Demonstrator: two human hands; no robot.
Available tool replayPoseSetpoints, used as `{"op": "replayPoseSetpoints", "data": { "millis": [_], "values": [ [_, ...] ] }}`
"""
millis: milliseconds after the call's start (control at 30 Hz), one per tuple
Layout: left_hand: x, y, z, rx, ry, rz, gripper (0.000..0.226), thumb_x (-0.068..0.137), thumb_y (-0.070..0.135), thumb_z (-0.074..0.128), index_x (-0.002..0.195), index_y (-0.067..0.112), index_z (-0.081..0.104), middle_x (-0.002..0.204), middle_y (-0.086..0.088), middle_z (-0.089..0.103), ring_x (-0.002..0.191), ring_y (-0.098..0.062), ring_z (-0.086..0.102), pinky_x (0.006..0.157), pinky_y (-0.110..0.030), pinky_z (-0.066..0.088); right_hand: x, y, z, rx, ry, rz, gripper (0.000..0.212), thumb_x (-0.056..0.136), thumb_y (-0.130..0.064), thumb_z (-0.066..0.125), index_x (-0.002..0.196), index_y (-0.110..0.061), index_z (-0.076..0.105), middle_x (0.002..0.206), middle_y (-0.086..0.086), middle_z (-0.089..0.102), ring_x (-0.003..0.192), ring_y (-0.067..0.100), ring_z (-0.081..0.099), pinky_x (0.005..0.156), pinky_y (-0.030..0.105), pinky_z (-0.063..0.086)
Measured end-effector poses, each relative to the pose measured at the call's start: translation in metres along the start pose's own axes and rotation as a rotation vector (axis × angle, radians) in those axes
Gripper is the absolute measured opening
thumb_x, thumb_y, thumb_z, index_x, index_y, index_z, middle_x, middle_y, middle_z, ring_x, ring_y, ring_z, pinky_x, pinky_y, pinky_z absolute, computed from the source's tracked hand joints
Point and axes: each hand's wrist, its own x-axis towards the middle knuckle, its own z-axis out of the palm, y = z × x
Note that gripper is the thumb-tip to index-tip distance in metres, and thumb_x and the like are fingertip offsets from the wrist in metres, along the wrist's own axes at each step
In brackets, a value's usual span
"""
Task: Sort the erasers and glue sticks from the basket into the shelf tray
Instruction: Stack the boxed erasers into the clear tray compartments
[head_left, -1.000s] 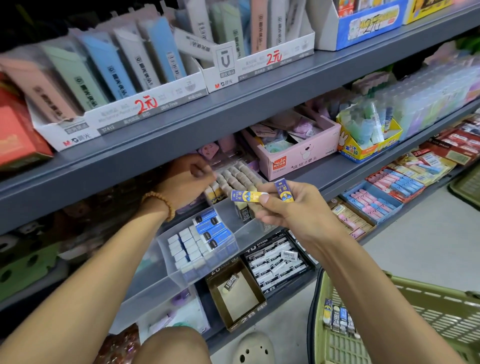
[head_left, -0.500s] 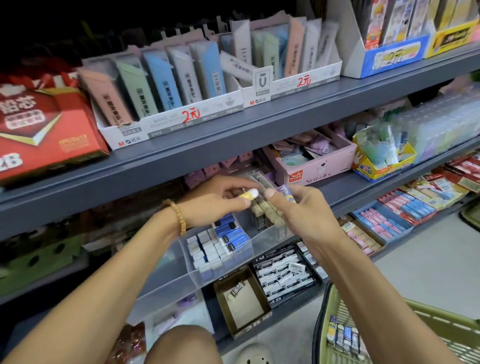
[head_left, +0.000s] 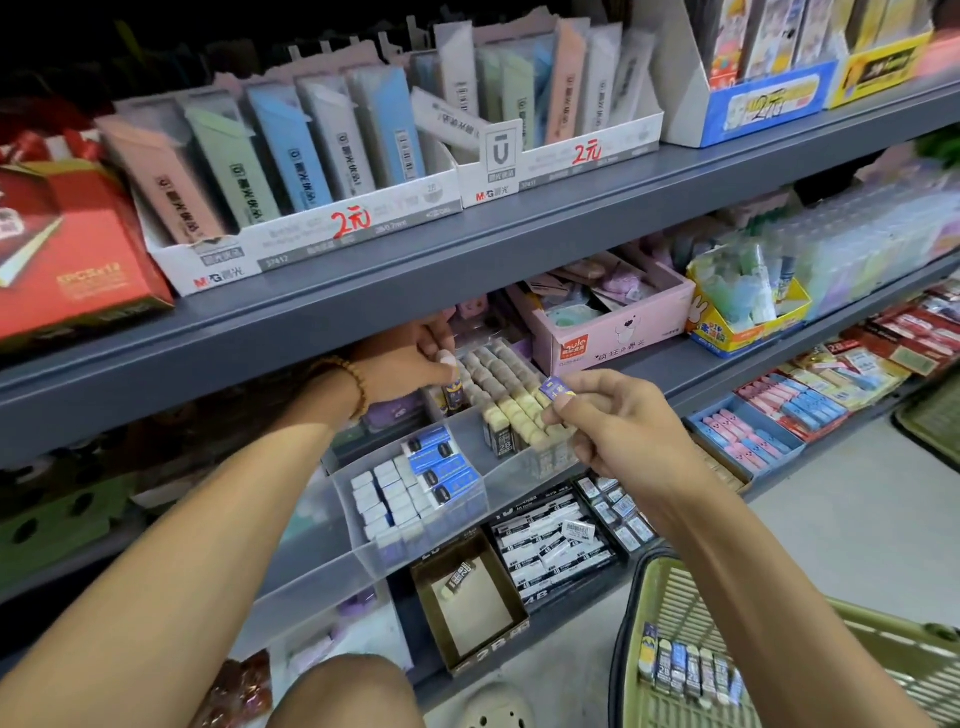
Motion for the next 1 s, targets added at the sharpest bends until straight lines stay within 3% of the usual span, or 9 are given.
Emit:
{"op": "replayPoseSetpoints", "data": {
  "millis": [133, 200, 367, 467, 667, 767, 900, 1000],
  "values": [
    [0.006, -0.002, 0.005, 0.153, -0.068, 0.001, 0.025, 0.070, 0.002, 0.079, 0.076, 0.016, 0.060, 0.066, 0.005, 0.059, 0.056, -0.005, 0.052, 0.053, -0.014, 0.042, 0.002, 0.004, -0.005, 0.019, 0.057, -0.036, 0.009, 0.088, 0.002, 0.068, 0.096, 0.002, 0.064, 0.087, 0.026, 0.072, 0.046, 0.011, 0.051, 0.042, 0.017, 0.040],
    [0.007, -0.007, 0.010, 0.187, -0.043, 0.002, 0.023, 0.068, 0.004, 0.081, 0.074, 0.017, 0.062, 0.066, 0.006, 0.060, 0.058, -0.008, 0.055, 0.056, -0.018, 0.046, 0.002, 0.006, -0.007, 0.031, 0.061, -0.048, 0.007, 0.088, 0.001, 0.069, 0.094, 0.001, 0.066, 0.084, 0.026, 0.071, 0.048, 0.012, 0.053, 0.044, 0.019, 0.043],
    [0.005, -0.015, 0.021, 0.256, 0.012, 0.000, 0.024, 0.071, 0.014, 0.080, 0.071, 0.026, 0.059, 0.067, 0.009, 0.063, 0.060, -0.007, 0.060, 0.059, -0.022, 0.048, 0.001, 0.008, -0.010, 0.004, 0.042, -0.082, 0.004, 0.092, -0.011, 0.068, 0.089, -0.008, 0.067, 0.059, 0.004, 0.060, 0.042, 0.011, 0.044, 0.040, 0.020, 0.035],
    [0.004, -0.014, 0.023, 0.289, 0.011, 0.021, 0.020, 0.074, 0.018, 0.079, 0.075, 0.025, 0.060, 0.068, 0.009, 0.061, 0.055, -0.003, 0.058, 0.054, -0.017, 0.042, 0.001, 0.010, -0.012, -0.012, 0.044, -0.072, 0.005, 0.092, -0.012, 0.068, 0.089, -0.010, 0.066, 0.058, 0.004, 0.057, 0.045, 0.012, 0.044, 0.043, 0.021, 0.036],
    [0.007, -0.015, 0.025, 0.353, 0.037, 0.039, 0.021, 0.070, 0.022, 0.080, 0.074, 0.025, 0.060, 0.071, 0.010, 0.060, 0.066, -0.009, 0.056, 0.059, -0.024, 0.047, 0.001, 0.010, -0.010, 0.052, 0.052, -0.037, 0.018, 0.079, -0.001, 0.078, 0.085, -0.005, 0.062, 0.051, -0.004, 0.059, 0.043, 0.006, 0.048, 0.045, 0.019, 0.038],
    [0.008, -0.022, 0.025, 0.289, 0.025, 0.017, 0.023, 0.071, 0.019, 0.083, 0.074, 0.024, 0.060, 0.071, 0.006, 0.061, 0.061, -0.006, 0.058, 0.054, -0.020, 0.043, -0.003, 0.007, -0.008, 0.081, 0.027, -0.048, 0.015, 0.078, 0.002, 0.078, 0.083, -0.005, 0.065, 0.059, -0.002, 0.067, 0.048, 0.004, 0.057, 0.048, 0.016, 0.041],
    [0.011, -0.026, 0.021, 0.230, 0.004, 0.018, 0.025, 0.067, 0.019, 0.087, 0.076, 0.024, 0.064, 0.074, 0.005, 0.062, 0.063, -0.007, 0.057, 0.059, -0.023, 0.048, -0.003, 0.009, -0.008, 0.103, 0.117, -0.047, 0.020, 0.086, -0.002, 0.072, 0.086, -0.012, 0.055, 0.081, 0.012, 0.076, 0.077, 0.023, 0.075, 0.058, 0.024, 0.052],
    [0.011, -0.027, 0.018, 0.205, 0.000, 0.022, 0.026, 0.066, 0.018, 0.088, 0.076, 0.023, 0.065, 0.075, 0.006, 0.063, 0.064, -0.008, 0.057, 0.064, -0.026, 0.052, -0.003, 0.011, -0.007, 0.112, 0.133, -0.053, 0.015, 0.091, -0.003, 0.067, 0.090, -0.011, 0.055, 0.078, 0.010, 0.075, 0.075, 0.024, 0.076, 0.058, 0.024, 0.055]
  ]
}}
